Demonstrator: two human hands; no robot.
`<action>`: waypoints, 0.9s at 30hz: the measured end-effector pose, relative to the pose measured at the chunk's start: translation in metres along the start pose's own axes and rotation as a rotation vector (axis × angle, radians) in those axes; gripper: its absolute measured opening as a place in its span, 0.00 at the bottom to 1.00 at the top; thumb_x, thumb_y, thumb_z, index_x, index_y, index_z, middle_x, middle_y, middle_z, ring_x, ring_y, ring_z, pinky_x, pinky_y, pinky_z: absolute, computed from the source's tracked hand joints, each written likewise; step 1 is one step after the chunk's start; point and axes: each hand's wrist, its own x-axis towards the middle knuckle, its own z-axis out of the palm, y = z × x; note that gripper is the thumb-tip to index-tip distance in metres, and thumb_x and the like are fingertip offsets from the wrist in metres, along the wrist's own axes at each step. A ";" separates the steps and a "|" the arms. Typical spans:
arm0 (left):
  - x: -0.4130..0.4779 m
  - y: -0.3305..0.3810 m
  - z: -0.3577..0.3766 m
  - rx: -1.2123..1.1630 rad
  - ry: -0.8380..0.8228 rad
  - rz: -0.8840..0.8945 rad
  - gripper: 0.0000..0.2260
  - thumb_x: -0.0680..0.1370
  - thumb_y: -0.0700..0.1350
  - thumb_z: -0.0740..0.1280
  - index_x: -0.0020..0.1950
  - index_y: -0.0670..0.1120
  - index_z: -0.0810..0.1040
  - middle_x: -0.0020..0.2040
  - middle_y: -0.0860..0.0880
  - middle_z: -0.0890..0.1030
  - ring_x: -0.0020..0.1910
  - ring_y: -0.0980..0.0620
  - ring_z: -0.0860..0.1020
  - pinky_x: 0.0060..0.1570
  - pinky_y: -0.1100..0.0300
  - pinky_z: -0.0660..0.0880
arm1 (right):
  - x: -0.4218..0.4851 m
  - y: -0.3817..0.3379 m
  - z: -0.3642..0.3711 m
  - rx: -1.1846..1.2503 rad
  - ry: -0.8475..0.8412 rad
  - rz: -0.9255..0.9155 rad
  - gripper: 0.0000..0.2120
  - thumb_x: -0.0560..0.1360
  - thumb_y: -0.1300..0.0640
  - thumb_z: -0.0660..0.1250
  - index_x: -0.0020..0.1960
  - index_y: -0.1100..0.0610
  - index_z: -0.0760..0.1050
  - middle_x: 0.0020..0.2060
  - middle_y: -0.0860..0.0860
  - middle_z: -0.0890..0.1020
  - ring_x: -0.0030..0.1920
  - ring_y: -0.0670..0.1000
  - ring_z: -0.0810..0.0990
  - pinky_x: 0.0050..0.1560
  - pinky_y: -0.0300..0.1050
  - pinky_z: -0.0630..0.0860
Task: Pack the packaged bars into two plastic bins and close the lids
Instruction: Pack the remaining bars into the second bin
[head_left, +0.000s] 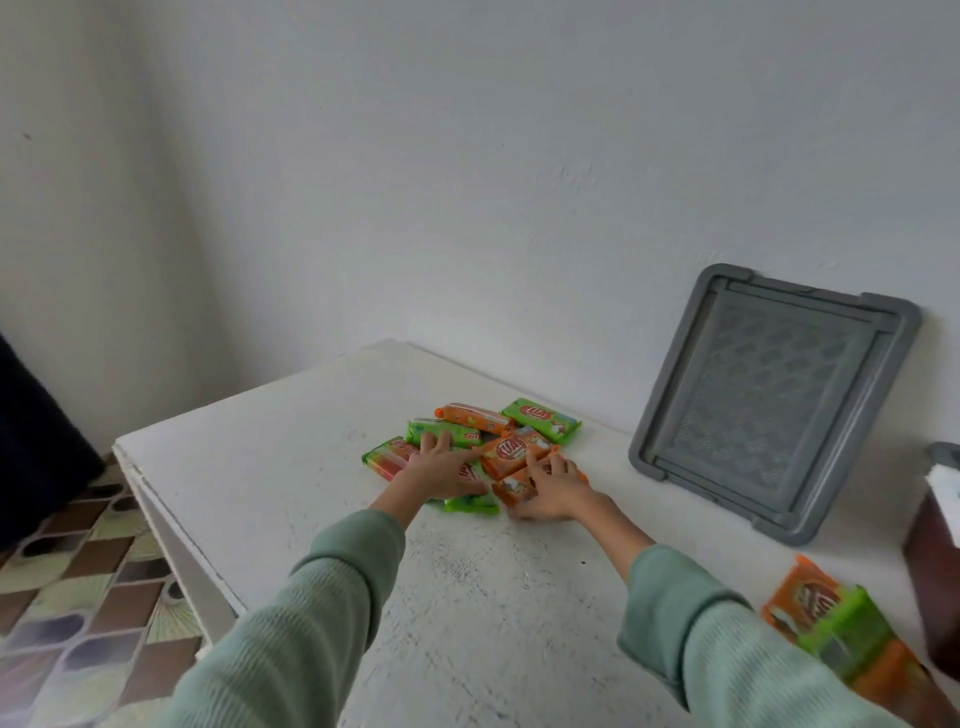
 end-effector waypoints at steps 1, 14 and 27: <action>-0.001 0.002 0.000 0.031 -0.008 0.000 0.31 0.76 0.63 0.58 0.75 0.59 0.50 0.76 0.41 0.48 0.74 0.33 0.42 0.70 0.36 0.50 | -0.002 0.002 -0.001 0.005 0.000 -0.014 0.50 0.71 0.37 0.64 0.76 0.53 0.34 0.76 0.58 0.39 0.76 0.60 0.40 0.74 0.57 0.48; -0.031 0.031 -0.002 0.046 -0.098 0.035 0.30 0.74 0.59 0.64 0.74 0.56 0.60 0.76 0.41 0.52 0.74 0.35 0.47 0.71 0.36 0.50 | -0.034 0.044 -0.015 0.112 -0.175 -0.168 0.35 0.67 0.45 0.74 0.69 0.47 0.64 0.69 0.51 0.56 0.72 0.54 0.55 0.73 0.52 0.58; -0.051 0.069 0.019 0.118 0.057 -0.280 0.35 0.70 0.65 0.66 0.65 0.39 0.69 0.59 0.43 0.74 0.55 0.44 0.76 0.50 0.52 0.78 | -0.069 0.030 0.020 0.109 0.088 0.209 0.42 0.70 0.39 0.67 0.76 0.45 0.48 0.72 0.58 0.53 0.72 0.60 0.53 0.66 0.57 0.66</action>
